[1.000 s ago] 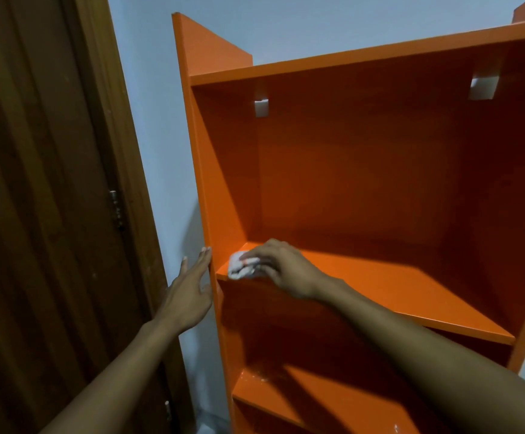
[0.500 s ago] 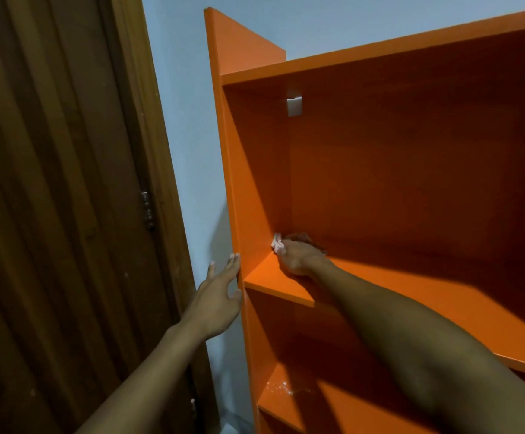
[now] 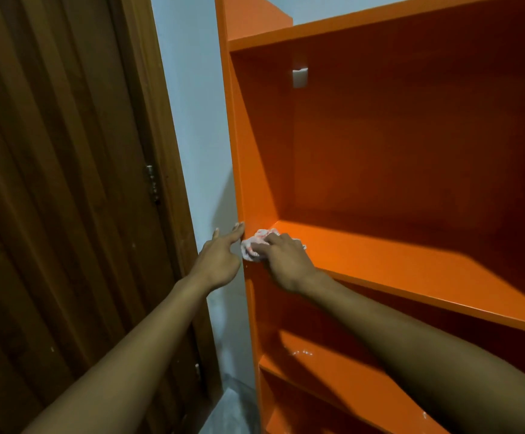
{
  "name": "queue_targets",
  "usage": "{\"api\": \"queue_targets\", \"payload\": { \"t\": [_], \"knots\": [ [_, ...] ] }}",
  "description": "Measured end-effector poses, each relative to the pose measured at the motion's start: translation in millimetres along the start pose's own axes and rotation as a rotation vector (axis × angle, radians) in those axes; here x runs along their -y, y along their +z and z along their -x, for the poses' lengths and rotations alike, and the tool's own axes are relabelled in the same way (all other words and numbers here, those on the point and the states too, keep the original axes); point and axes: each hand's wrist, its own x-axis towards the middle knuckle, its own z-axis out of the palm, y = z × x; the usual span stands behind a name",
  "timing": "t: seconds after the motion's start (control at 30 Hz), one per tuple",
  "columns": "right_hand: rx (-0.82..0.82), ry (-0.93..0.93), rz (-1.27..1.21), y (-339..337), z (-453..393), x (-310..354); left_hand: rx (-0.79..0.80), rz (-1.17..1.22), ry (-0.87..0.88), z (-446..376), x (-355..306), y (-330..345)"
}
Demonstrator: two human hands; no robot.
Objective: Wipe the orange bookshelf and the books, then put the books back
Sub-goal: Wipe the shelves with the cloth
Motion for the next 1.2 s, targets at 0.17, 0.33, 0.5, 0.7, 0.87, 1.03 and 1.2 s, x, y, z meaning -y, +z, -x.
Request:
{"api": "queue_targets", "payload": {
  "t": [0.17,0.33,0.5,0.7,0.87,1.03,1.2],
  "knots": [
    [0.115,-0.362,0.180,-10.8,19.7,10.0,0.009,-0.034,-0.027,3.1,-6.4,-1.9],
    [0.058,-0.477,0.426,0.4,11.9,11.0,0.045,-0.015,-0.073,3.7,-6.6,-1.7],
    [0.140,-0.435,0.665,5.4,22.7,-5.4,0.065,-0.051,-0.073,4.6,-9.3,-0.5],
    [0.037,-0.441,0.673,-9.9,80.0,-46.2,0.018,0.084,-0.068,11.5,-10.6,12.6],
    [0.015,-0.417,0.665,-35.0,150.9,-88.2,-0.116,0.199,0.015,11.6,11.7,46.9],
    [0.005,-0.309,0.666,-55.9,225.5,-124.6,-0.211,0.266,0.072,31.5,23.8,108.3],
    [-0.114,-0.170,0.658,-69.2,293.9,-148.1,-0.011,0.281,0.047,67.7,22.4,175.8]
  ]
}}
